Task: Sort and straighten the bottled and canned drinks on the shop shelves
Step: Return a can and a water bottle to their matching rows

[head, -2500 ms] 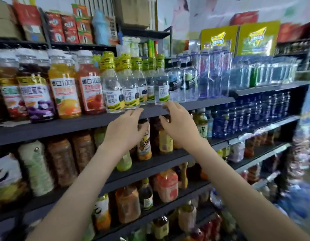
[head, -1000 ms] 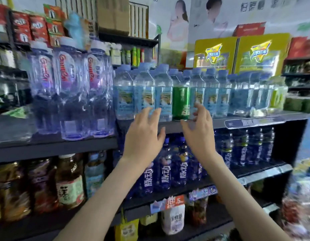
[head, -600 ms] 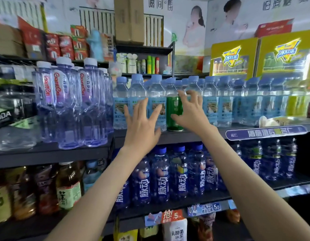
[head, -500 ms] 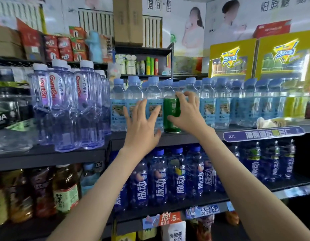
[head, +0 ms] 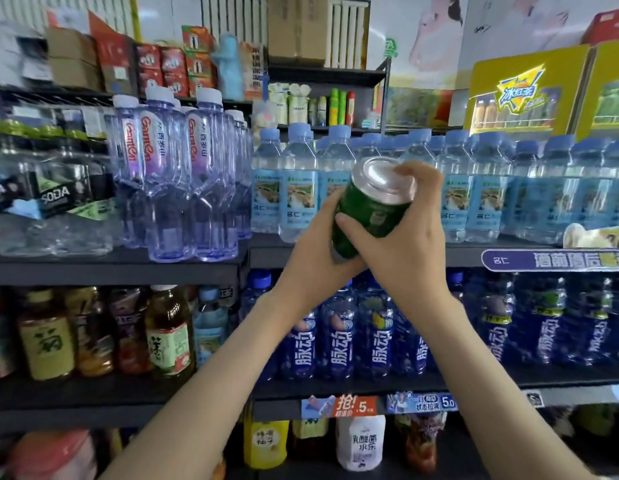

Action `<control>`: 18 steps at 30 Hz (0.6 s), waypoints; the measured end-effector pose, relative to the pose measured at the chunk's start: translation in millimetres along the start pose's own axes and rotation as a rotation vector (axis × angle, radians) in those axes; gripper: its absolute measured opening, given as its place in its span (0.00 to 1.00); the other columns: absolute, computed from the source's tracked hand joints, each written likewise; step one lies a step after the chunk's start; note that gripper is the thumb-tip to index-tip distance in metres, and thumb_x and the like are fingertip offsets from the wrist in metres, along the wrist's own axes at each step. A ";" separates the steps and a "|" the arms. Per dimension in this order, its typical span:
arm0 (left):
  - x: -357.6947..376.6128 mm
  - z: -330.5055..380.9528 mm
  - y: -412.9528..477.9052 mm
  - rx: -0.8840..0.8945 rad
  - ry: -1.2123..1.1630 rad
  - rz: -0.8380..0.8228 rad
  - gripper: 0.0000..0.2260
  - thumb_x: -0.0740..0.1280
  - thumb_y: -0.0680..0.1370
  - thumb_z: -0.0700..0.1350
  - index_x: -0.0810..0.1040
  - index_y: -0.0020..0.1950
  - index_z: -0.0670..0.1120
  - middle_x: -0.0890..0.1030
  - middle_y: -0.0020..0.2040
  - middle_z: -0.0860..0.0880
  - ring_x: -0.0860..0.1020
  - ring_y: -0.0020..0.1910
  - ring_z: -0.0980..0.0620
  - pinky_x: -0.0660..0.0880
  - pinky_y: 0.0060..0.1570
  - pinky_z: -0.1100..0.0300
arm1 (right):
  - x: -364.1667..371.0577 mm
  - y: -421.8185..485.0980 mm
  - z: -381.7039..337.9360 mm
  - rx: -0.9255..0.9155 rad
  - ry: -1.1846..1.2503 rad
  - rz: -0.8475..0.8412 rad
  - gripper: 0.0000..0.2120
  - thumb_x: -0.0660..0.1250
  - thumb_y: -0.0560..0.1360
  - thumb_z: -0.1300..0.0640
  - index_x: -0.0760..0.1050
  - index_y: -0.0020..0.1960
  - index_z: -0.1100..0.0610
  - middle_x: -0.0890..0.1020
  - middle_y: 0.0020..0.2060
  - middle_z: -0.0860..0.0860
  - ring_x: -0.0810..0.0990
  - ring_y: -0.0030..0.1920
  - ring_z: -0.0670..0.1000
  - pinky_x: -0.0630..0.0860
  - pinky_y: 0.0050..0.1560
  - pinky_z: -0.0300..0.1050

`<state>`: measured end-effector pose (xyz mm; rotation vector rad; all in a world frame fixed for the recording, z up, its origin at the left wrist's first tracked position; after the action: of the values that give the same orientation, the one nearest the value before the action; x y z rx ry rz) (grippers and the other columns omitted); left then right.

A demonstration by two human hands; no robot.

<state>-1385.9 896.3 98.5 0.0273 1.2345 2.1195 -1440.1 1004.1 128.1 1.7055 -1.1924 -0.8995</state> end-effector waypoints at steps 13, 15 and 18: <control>-186.4 -43.1 -161.3 -0.457 0.161 0.259 0.30 0.77 0.65 0.56 0.72 0.65 0.56 0.79 0.57 0.61 0.77 0.55 0.64 0.75 0.53 0.66 | 180.6 -111.8 -66.6 0.477 0.461 -0.612 0.24 0.76 0.66 0.48 0.73 0.59 0.52 0.80 0.49 0.42 0.78 0.49 0.39 0.77 0.49 0.38; -232.7 -42.4 -185.6 -0.514 0.174 0.269 0.32 0.77 0.64 0.58 0.71 0.66 0.57 0.78 0.59 0.61 0.76 0.56 0.64 0.74 0.55 0.64 | 218.7 -126.2 -100.6 0.478 0.506 -0.639 0.24 0.77 0.66 0.48 0.74 0.58 0.52 0.81 0.47 0.42 0.79 0.47 0.39 0.78 0.47 0.39; -309.8 -37.3 -223.3 -0.600 0.182 0.309 0.25 0.76 0.68 0.55 0.70 0.62 0.61 0.77 0.56 0.62 0.76 0.54 0.69 0.74 0.54 0.67 | 280.2 -147.0 -155.2 0.489 0.585 -0.671 0.23 0.77 0.65 0.46 0.77 0.56 0.53 0.83 0.46 0.44 0.82 0.46 0.42 0.80 0.48 0.44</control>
<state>-1038.9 766.9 -1.8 -0.2582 0.6712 2.7378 -1170.1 800.7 28.1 2.6111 -0.4493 -0.4068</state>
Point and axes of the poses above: each hand's wrist, its own y-axis towards the middle knuckle, its own x-axis out of the palm, z = x × y, the point moved 8 cm from there along y, towards the middle knuckle
